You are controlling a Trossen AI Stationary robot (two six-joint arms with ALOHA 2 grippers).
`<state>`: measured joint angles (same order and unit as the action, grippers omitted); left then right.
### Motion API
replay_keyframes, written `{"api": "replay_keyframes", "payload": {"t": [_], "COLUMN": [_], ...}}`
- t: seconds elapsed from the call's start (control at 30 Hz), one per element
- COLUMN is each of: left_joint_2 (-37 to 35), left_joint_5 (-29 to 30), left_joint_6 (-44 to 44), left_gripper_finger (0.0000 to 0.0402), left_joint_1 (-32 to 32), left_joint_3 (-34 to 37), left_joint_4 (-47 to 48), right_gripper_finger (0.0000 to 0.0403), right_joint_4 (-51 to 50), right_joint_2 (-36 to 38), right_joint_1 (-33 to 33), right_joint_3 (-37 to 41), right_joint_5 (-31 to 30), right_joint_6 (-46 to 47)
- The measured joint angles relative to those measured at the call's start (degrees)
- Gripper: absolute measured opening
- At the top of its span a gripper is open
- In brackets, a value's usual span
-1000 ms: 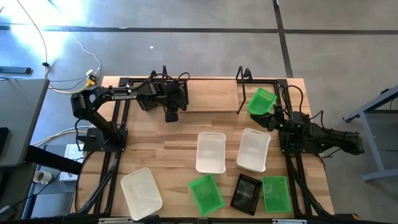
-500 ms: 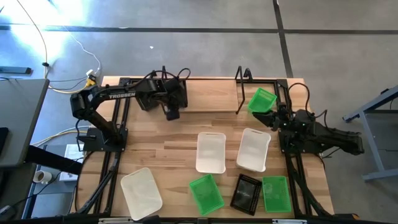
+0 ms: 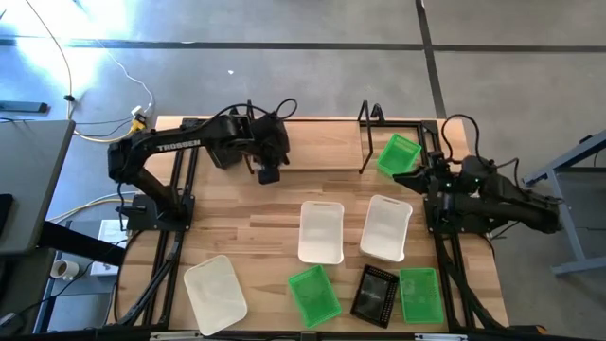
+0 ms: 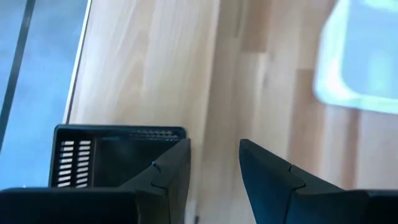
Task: Stack baskets on shelf by color
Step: Put the bottom right green bin on the shelf
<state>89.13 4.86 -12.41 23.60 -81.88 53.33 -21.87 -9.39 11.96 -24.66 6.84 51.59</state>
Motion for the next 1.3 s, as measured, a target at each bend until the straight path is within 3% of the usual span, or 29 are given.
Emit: {"api": "replay_keyframes", "payload": {"t": [0.27, 0.6, 0.9, 1.3], "left_joint_2": [-1.5, -8.3, -12.5, -12.6], "left_joint_5": [0.0, -2.4, -2.8, -2.8], "left_joint_6": [1.8, 5.2, 6.9, 5.2], "left_gripper_finger": [0.0125, 0.0125, 0.0125, 0.0125], "left_joint_1": [-6.2, -9.6, -9.8, -9.8], "left_joint_3": [-4.5, -4.6, -4.6, -4.6], "left_joint_4": [4.3, 5.6, 7.3, 7.3], "right_gripper_finger": [0.0139, 0.0139, 0.0139, 0.0139], "right_joint_4": [-15.0, -26.2, -26.8, -23.6], "right_joint_2": [-13.8, -30.0, -40.9, -51.4], "right_joint_1": [-2.4, -16.3, -33.3, -52.9], "right_joint_3": [-15.0, -28.0, -29.8, -29.8], "right_joint_5": [8.2, 7.2, 4.5, 4.4], "right_joint_6": [1.3, 4.7, 15.9, 33.7]}}
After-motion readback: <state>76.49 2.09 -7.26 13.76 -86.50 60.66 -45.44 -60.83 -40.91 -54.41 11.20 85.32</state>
